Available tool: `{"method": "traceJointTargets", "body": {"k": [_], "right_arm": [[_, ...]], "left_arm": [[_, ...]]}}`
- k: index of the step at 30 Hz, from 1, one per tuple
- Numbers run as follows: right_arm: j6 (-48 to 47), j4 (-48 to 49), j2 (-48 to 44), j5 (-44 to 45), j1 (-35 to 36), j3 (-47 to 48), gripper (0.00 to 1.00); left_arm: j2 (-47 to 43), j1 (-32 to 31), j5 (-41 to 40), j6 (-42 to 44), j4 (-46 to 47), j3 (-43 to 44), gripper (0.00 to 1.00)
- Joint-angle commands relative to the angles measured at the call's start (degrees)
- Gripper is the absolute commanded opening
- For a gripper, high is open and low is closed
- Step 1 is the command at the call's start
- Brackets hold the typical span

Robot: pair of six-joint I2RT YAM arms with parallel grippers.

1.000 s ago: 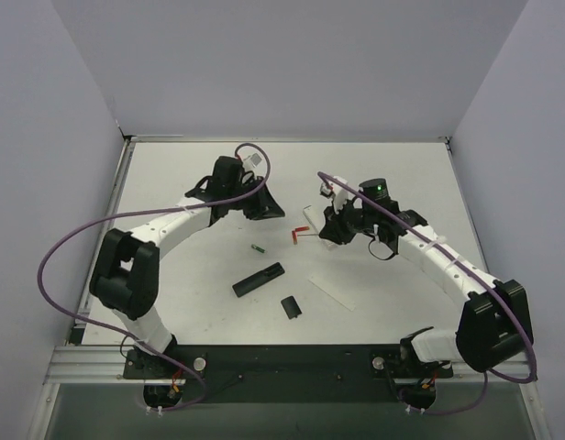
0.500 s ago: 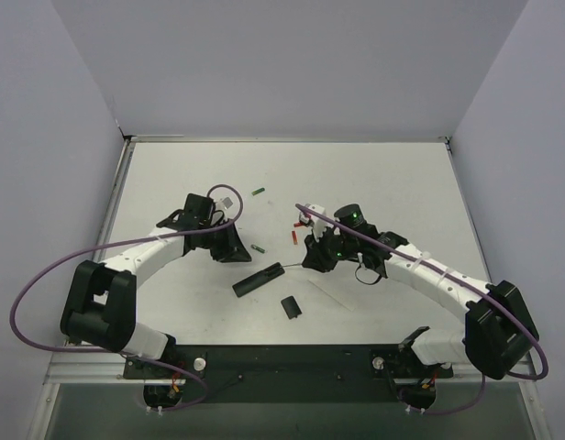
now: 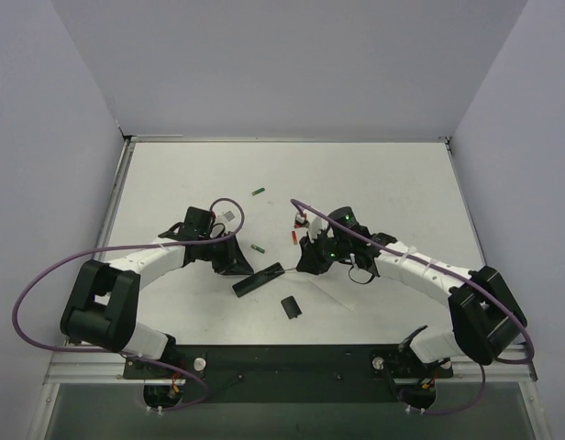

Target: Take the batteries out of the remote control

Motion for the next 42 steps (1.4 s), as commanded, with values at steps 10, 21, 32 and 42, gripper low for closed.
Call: {"method": "traceJointTargets", "body": {"k": [10,21,32,42], "right_arm": [[0.8,2.0,4.1,0.1,0.4,2.1,0.0],[1.4,1.6,4.1,0.2,0.3,3.5,0.0],[1.9,1.2,4.5,-0.6,0.3,4.7,0.0],[1.9,1.2,6.4,-1.0,0.4,5.6,0.0]], "left_arm": [[0.3,0.3,2.5,-0.8,5.5,-1.0,0.23],[2.2,0.2,2.4,-1.7,7.1,-1.9,0.22],[6.1,0.2,-0.1,-1.8,6.3,-2.0,0.22],[7.2,0.2,-0.7,-1.7,5.8,-1.9,0.22]]}}
